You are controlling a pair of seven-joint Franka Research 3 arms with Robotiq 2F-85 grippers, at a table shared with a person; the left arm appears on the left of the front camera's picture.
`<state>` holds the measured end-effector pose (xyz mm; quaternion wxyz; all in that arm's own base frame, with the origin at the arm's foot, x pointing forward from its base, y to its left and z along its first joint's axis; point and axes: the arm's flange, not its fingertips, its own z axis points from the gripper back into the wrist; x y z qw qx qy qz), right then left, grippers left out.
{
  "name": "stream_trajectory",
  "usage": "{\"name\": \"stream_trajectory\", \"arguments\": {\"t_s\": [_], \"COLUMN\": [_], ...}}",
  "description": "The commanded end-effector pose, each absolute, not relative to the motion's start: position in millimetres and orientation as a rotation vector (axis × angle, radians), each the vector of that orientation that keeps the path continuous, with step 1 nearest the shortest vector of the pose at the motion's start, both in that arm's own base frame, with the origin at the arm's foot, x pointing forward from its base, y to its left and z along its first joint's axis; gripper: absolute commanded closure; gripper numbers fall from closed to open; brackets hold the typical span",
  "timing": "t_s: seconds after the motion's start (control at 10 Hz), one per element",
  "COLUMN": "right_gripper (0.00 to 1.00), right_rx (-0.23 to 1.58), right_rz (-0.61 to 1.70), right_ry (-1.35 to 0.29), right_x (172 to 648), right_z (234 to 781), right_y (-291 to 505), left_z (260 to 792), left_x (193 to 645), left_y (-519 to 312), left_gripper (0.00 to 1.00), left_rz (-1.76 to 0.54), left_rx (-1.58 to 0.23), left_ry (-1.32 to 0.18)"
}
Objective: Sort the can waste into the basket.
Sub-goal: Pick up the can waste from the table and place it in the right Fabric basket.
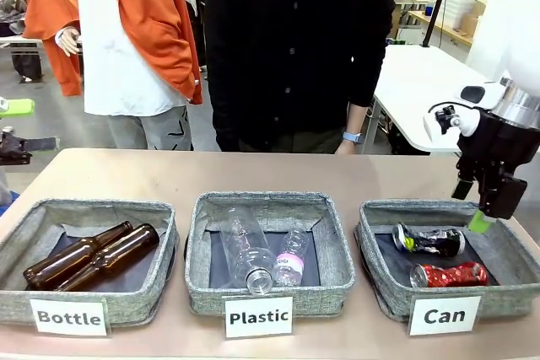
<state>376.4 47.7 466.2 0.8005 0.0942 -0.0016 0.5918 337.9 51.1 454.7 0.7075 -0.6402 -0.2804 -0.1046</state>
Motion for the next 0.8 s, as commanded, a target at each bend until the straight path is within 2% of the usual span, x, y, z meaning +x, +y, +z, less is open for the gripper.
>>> {"name": "stream_trajectory", "arguments": {"t_s": [0.0,0.2,0.4,0.5,0.6,0.7], "right_gripper": [0.0,0.0,0.0,0.0,0.0,0.0], "right_rx": [0.594,1.338,1.757,1.829,1.789,1.758], "right_rz": [0.97,0.423,-0.055,-0.301,-0.581,-0.726], "right_ry": [0.006,-0.036,-0.099,-0.219,-0.439,-0.55], "right_x": [392,402,407,401,387,377], "right_z": [487,510,502,494,490,490], "right_y": [44,21,-4,-11,-12,-7], "left_z": [457,457,457,457,457,457], "left_x": [337,337,337,337,337,337], "left_y": [51,51,51,51,51,51], "left_gripper": [0.0,0.0,0.0,0.0,0.0,0.0], "left_rz": [-0.221,-0.221,-0.221,-0.221,-0.221,-0.221], "left_rx": [-1.428,-1.428,-1.428,-1.428,-1.428,-1.428], "left_ry": [-0.632,-0.632,-0.632,-0.632,-0.632,-0.632]}}
